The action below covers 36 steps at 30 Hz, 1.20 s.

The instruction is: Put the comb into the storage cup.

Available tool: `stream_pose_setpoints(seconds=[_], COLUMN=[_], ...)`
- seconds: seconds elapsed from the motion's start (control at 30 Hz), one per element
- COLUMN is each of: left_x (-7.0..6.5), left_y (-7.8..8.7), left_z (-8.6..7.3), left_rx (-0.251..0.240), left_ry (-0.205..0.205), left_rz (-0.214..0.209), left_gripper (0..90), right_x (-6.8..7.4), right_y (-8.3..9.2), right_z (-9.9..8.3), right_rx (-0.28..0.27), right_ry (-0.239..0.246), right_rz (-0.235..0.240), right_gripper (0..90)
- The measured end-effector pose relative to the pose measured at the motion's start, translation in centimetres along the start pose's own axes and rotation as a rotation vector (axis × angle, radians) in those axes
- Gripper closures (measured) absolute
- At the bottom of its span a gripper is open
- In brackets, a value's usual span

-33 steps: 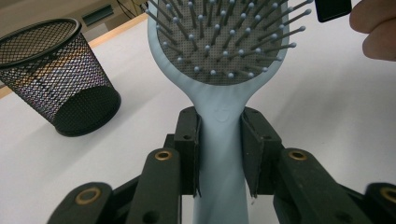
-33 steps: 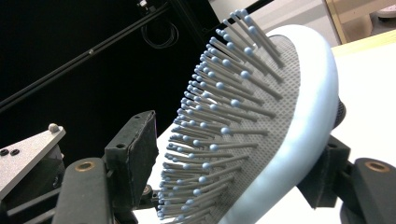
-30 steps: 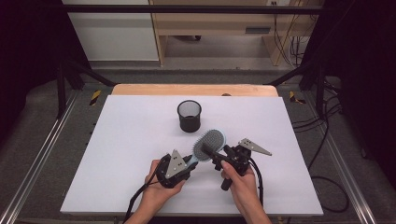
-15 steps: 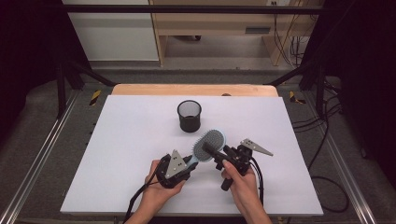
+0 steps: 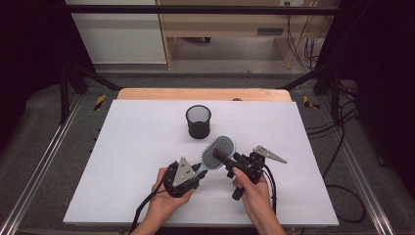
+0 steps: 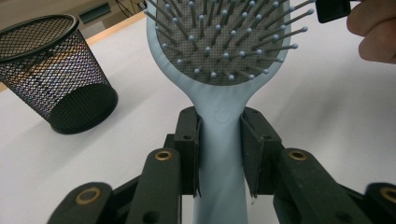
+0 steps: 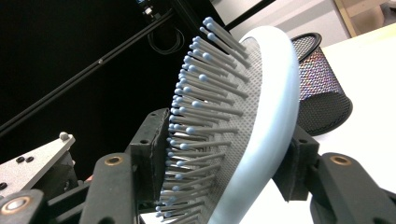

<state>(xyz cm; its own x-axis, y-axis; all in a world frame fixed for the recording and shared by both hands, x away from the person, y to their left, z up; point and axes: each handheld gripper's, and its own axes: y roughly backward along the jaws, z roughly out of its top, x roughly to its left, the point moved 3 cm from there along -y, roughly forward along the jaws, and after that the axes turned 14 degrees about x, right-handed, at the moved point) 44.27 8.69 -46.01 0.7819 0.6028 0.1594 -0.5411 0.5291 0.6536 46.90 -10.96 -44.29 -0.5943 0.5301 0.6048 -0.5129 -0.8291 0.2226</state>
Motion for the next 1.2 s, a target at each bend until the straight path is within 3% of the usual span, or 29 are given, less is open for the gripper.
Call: stream_pose_setpoints(seconds=[0.17,0.73,1.2], left_x=[0.04,0.16,0.16], left_y=[0.09,0.14,0.27], left_z=[0.05,0.12,0.28], left_rx=[-0.006,-0.011,-0.026], left_ry=[-0.001,-0.002,0.002], left_rz=[0.001,-0.012,-0.02], left_gripper=[69.6,69.6,69.4], right_x=[0.17,0.46,0.71], right_y=[0.09,0.24,0.44], right_z=[0.09,0.2,0.29], right_rx=[-0.013,-0.03,-0.052], right_ry=[-0.015,-0.002,-0.034], right_rz=[0.018,0.033,0.029], right_gripper=[48.6,52.8,53.3])
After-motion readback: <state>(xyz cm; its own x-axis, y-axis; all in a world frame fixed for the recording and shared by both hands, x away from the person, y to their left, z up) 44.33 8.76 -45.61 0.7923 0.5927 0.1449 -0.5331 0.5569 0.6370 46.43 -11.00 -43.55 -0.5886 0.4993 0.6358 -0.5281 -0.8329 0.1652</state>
